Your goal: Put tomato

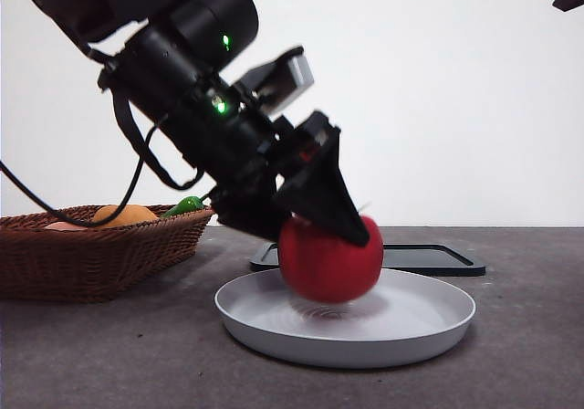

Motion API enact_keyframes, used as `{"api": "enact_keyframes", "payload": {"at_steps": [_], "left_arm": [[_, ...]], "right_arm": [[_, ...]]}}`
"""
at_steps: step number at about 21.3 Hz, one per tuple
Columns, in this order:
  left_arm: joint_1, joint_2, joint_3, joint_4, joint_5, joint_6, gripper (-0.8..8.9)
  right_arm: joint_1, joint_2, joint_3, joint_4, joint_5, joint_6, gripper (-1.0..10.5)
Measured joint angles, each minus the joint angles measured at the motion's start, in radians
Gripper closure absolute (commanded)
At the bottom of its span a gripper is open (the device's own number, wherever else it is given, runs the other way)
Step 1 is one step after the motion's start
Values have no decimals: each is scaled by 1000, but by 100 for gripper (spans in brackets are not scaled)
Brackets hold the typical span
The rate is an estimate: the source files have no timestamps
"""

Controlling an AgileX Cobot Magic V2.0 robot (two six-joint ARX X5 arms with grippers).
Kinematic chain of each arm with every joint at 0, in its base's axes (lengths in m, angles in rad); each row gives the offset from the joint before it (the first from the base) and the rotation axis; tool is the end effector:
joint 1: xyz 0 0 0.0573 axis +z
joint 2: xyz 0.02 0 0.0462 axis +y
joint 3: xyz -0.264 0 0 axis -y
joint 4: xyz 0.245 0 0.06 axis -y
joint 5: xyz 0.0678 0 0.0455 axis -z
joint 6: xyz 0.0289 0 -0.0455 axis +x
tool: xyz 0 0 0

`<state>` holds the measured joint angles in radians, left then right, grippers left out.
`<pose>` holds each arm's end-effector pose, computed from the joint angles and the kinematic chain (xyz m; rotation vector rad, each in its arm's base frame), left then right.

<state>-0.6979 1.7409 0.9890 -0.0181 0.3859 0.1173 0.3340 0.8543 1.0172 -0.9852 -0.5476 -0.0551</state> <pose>0.2631 -0.2349 0.1743 0.2257 0.7372 -1.0745 0.1288 0.0606 0.3338 0.0419 0.8200 0.8527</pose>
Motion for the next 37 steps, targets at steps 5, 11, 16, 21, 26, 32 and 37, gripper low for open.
{"api": "enact_keyframes", "payload": {"at_steps": [5, 11, 16, 21, 26, 32, 37], "left_arm": [[-2, 8, 0, 0, -1, 0, 493], [-14, 8, 0, -1, -1, -1, 313], [-13, 0, 0, -5, -2, -24, 313], [8, -126, 0, -26, -1, -30, 314], [53, -301, 0, -144, -1, -48, 317], [142, -544, 0, -363, -1, -72, 317], [244, -715, 0, -571, -1, -69, 318]], "right_arm": [[0, 0, 0, 0, 0, 0, 509], [0, 0, 0, 0, 0, 0, 509], [0, 0, 0, 0, 0, 0, 509], [0, 0, 0, 0, 0, 0, 509], [0, 0, 0, 0, 0, 0, 509], [0, 0, 0, 3, 0, 0, 509], [0, 0, 0, 7, 0, 0, 509]]}}
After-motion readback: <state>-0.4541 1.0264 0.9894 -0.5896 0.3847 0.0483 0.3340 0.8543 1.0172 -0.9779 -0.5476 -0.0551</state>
